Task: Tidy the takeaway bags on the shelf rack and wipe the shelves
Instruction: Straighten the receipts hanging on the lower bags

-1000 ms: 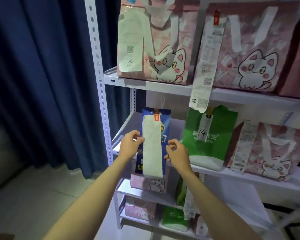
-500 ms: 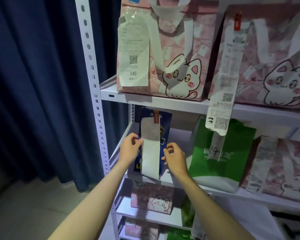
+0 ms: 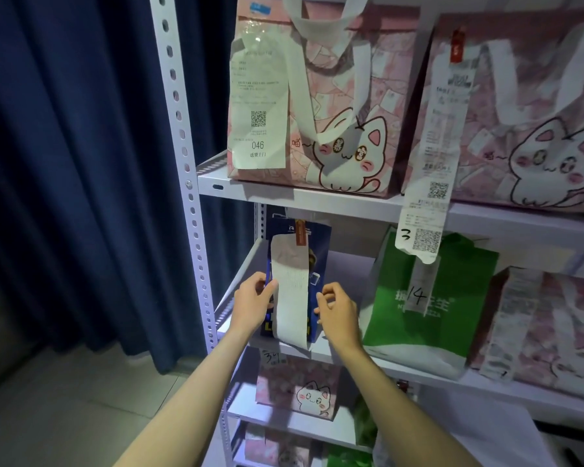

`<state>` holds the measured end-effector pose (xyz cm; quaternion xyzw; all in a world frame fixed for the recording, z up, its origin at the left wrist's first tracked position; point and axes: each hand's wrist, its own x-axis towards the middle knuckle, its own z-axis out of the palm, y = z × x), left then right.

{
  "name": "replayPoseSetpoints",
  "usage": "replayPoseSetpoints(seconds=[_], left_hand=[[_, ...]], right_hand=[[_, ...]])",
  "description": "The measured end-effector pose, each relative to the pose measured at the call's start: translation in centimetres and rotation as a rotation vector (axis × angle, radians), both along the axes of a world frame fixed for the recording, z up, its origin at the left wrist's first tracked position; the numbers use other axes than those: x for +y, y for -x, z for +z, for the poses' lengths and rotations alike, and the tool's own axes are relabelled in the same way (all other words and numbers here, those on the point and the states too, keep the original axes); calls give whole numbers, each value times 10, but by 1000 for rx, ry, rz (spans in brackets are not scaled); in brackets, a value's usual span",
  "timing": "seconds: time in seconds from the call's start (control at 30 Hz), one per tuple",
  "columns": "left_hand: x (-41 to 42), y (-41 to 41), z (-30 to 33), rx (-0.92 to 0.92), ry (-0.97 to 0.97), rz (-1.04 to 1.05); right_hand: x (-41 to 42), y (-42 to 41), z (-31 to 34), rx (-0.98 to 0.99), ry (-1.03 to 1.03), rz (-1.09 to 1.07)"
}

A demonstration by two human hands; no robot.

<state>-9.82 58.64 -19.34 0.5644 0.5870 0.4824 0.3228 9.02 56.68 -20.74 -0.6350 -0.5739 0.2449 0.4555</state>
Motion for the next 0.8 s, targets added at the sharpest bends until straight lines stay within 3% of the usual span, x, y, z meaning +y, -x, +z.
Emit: replayPoseSetpoints(seconds=[0.33, 0.53, 0.67, 0.8], left_hand=[[-15, 7, -15, 24, 28, 71], [-33, 14, -32, 13, 42, 111], [-42, 20, -47, 3, 96, 61], [-51, 23, -54, -16, 140, 0]], right_hand=[[-19, -3, -17, -13, -49, -128], [-51, 7, -41, -75, 69, 15], [-54, 16, -58, -39, 154, 97], [-56, 24, -59, 146, 206, 113]])
